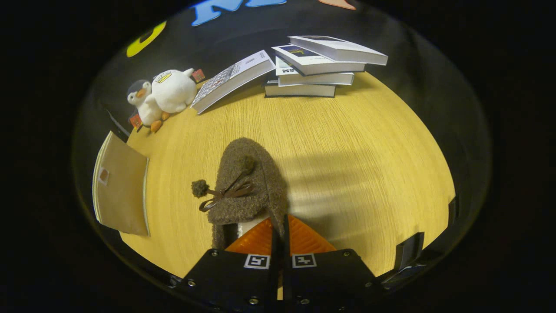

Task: Open the storage box then place both shoes into the box .Put the left shoe in first, then the right shoe, with the right side of both shoes facing outward in a uniform manner.

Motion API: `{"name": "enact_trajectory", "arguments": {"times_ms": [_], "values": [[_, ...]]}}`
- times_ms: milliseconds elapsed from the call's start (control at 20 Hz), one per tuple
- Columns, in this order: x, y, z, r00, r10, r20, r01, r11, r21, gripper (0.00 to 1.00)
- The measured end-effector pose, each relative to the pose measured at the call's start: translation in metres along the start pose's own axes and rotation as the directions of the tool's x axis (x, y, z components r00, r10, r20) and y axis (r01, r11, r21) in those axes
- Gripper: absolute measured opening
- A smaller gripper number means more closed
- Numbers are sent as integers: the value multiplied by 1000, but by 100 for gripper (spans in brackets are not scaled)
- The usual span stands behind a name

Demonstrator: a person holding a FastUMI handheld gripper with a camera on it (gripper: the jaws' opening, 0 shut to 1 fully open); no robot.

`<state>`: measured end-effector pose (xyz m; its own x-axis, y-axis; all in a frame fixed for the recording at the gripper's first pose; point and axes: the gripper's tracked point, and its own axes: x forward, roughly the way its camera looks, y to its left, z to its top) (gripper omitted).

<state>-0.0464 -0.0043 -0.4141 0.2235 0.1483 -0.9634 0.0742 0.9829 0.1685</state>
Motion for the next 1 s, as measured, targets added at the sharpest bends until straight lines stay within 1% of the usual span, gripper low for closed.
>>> {"name": "enact_trajectory", "arguments": {"times_ms": [150, 450, 550, 700, 1000], "values": [[-13, 13, 14, 999, 36, 28, -37, 999, 34, 5], [-49, 57, 44, 990, 110, 87, -113, 993, 28, 5], [-62, 76, 52, 985, 141, 103, -144, 990, 13, 5], [-78, 107, 66, 977, 171, 126, -169, 985, -25, 5], [-97, 178, 73, 957, 258, 132, -249, 965, -77, 5]]}}
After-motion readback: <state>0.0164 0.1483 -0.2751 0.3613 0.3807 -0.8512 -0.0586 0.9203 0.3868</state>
